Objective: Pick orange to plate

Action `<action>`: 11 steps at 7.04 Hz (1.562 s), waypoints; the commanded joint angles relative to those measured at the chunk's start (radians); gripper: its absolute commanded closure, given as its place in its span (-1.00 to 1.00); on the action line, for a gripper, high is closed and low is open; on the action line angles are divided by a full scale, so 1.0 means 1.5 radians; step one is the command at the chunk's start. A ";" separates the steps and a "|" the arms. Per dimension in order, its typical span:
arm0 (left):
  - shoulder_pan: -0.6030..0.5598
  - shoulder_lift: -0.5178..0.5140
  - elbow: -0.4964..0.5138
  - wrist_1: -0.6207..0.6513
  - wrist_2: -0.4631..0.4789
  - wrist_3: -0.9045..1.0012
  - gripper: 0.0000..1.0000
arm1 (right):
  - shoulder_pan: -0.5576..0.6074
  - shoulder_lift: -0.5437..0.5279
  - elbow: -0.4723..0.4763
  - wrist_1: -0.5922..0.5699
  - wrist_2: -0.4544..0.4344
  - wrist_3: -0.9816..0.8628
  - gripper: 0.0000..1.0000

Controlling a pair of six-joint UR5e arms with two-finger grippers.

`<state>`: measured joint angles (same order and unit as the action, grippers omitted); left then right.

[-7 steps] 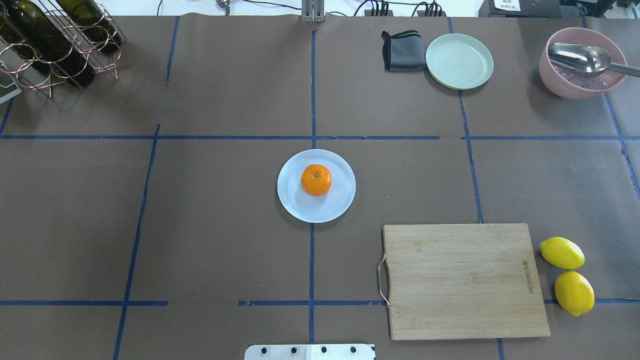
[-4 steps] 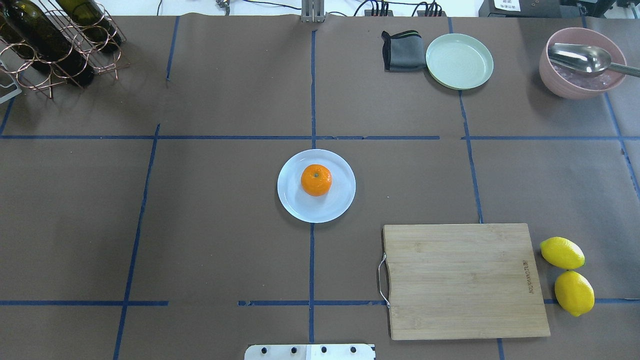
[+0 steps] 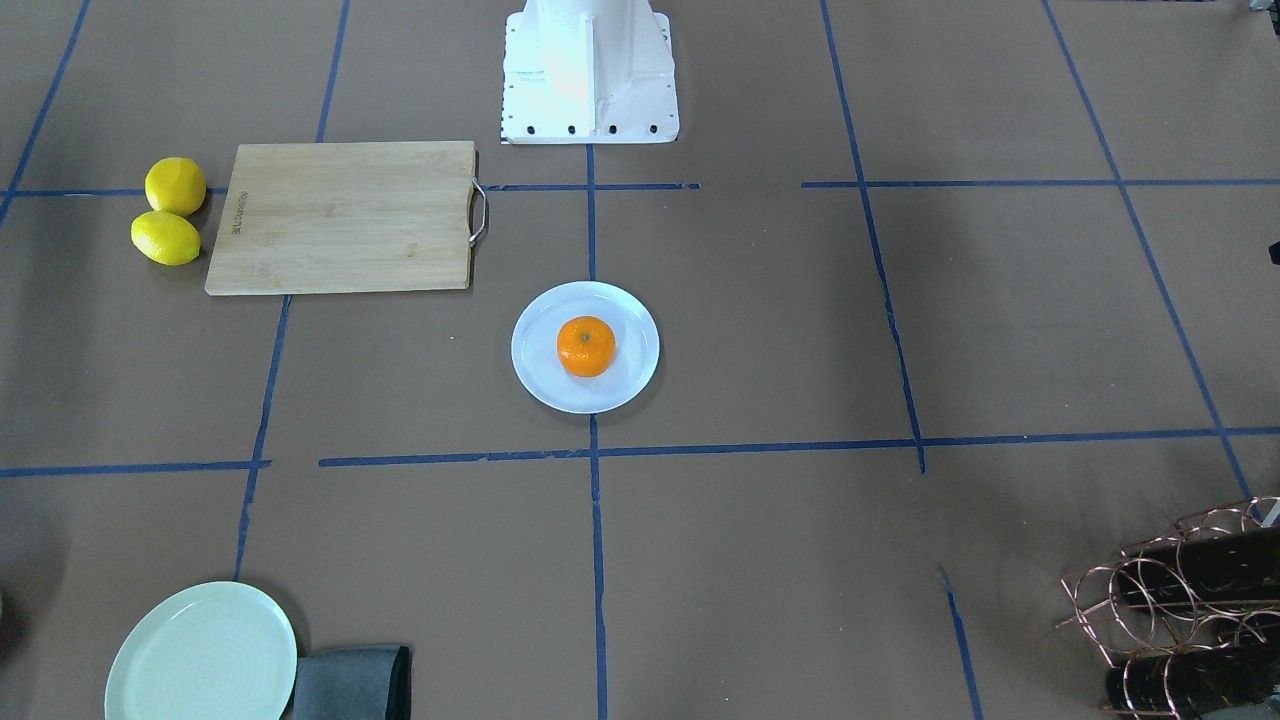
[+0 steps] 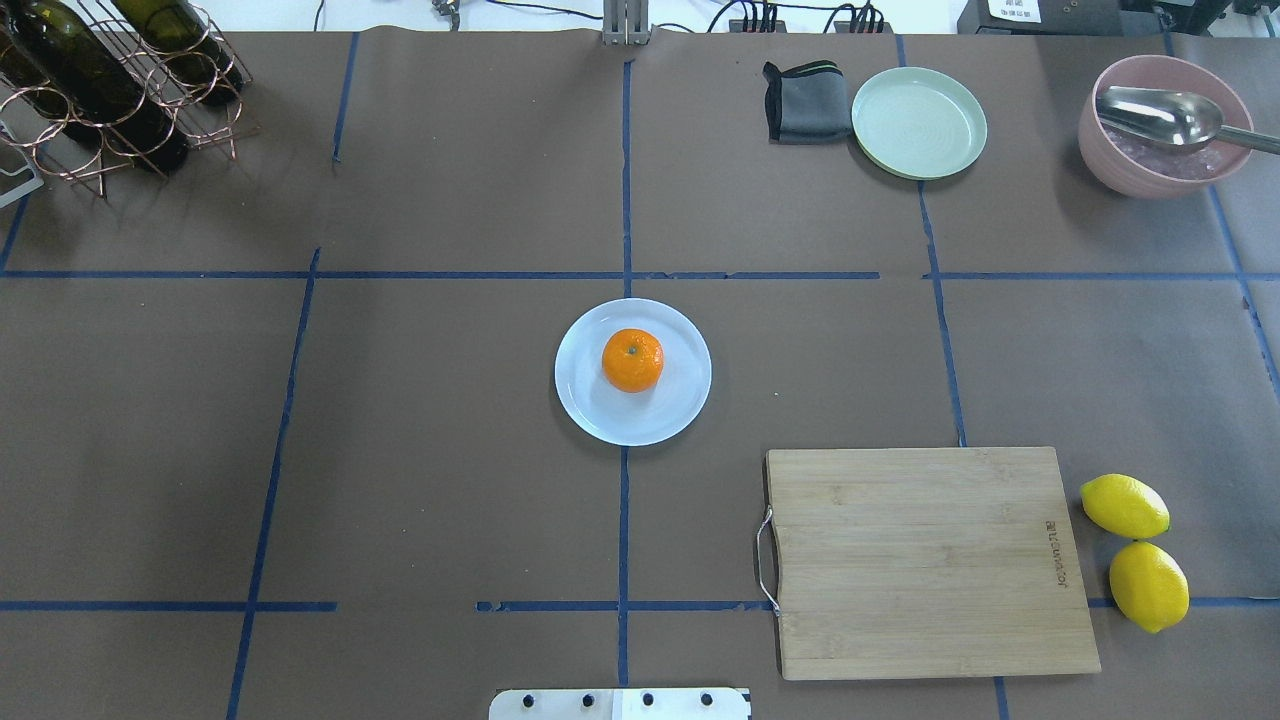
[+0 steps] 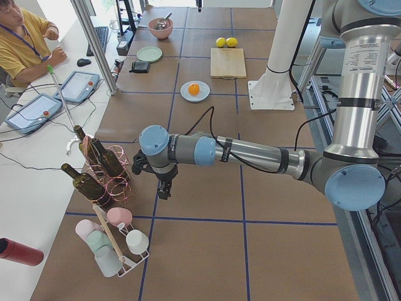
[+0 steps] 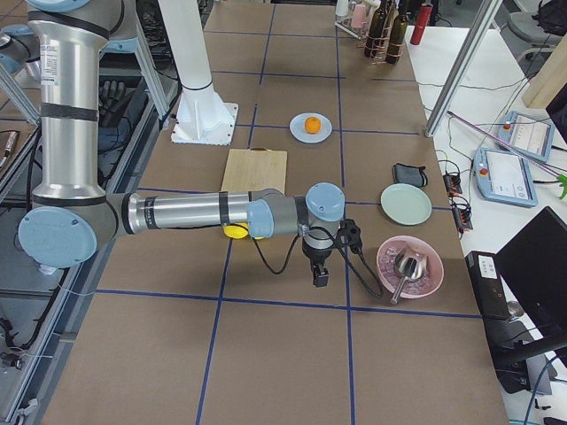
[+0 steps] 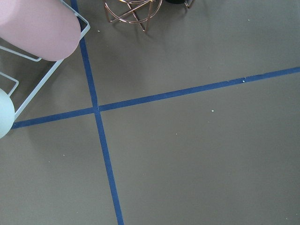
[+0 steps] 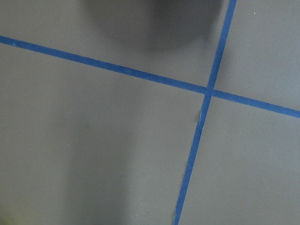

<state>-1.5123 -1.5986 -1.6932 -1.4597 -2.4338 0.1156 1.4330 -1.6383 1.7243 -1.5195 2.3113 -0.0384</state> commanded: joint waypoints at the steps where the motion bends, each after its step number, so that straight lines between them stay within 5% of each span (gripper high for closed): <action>1: -0.004 0.027 0.002 -0.013 0.064 0.003 -1.00 | 0.000 -0.003 0.004 0.001 0.000 0.005 -1.00; 6: -0.013 0.036 0.037 -0.013 -0.017 -0.015 -1.00 | 0.000 -0.002 -0.013 0.000 0.037 0.006 -1.00; 11: -0.012 0.035 0.038 -0.018 -0.020 -0.064 -1.00 | 0.035 0.009 0.018 -0.053 0.038 -0.007 -1.00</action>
<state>-1.5320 -1.5451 -1.6364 -1.4851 -2.4633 0.0342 1.4661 -1.6369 1.7356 -1.5459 2.3663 -0.0350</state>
